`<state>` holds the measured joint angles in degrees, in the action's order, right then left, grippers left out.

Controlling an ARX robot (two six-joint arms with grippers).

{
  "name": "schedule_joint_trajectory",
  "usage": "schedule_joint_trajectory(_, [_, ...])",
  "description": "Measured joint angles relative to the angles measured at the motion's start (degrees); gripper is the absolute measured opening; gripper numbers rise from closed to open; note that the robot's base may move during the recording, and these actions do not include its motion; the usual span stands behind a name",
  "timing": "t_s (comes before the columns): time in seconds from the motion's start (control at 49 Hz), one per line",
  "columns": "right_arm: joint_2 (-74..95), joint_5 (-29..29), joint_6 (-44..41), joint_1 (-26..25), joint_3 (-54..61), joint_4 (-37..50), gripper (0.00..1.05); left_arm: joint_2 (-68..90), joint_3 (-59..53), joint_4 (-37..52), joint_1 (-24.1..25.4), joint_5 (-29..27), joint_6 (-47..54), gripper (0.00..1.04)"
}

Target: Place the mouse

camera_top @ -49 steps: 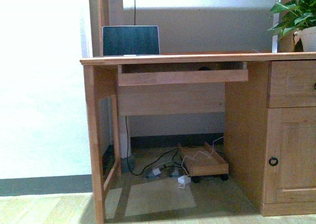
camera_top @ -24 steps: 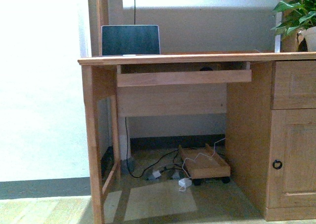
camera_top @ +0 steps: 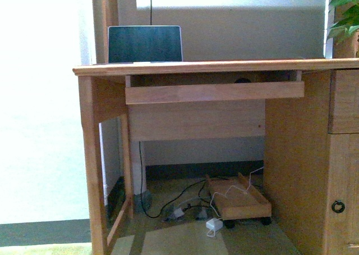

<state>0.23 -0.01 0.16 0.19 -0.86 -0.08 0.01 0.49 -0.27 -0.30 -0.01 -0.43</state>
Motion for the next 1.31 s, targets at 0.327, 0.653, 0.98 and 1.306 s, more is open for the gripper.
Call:
schedule_joint_trajectory(0.327, [0.0, 0.0, 0.0, 0.0, 0.0, 0.0, 0.97, 0.0, 0.0, 0.0, 0.0, 0.0, -0.02, 0.97])
schedule_joint_trajectory(0.653, [0.0, -0.02, 0.0, 0.0, 0.0, 0.0, 0.97, 0.0, 0.0, 0.0, 0.0, 0.0, 0.0, 0.97])
schedule_joint_trajectory(0.98, [0.0, -0.04, 0.0, 0.0, 0.0, 0.0, 0.97, 0.04, 0.0, 0.0, 0.0, 0.0, -0.02, 0.97])
schedule_joint_trajectory(1.306, [0.0, -0.02, 0.0, 0.0, 0.0, -0.04, 0.97, 0.02, 0.0, 0.0, 0.0, 0.0, 0.0, 0.97])
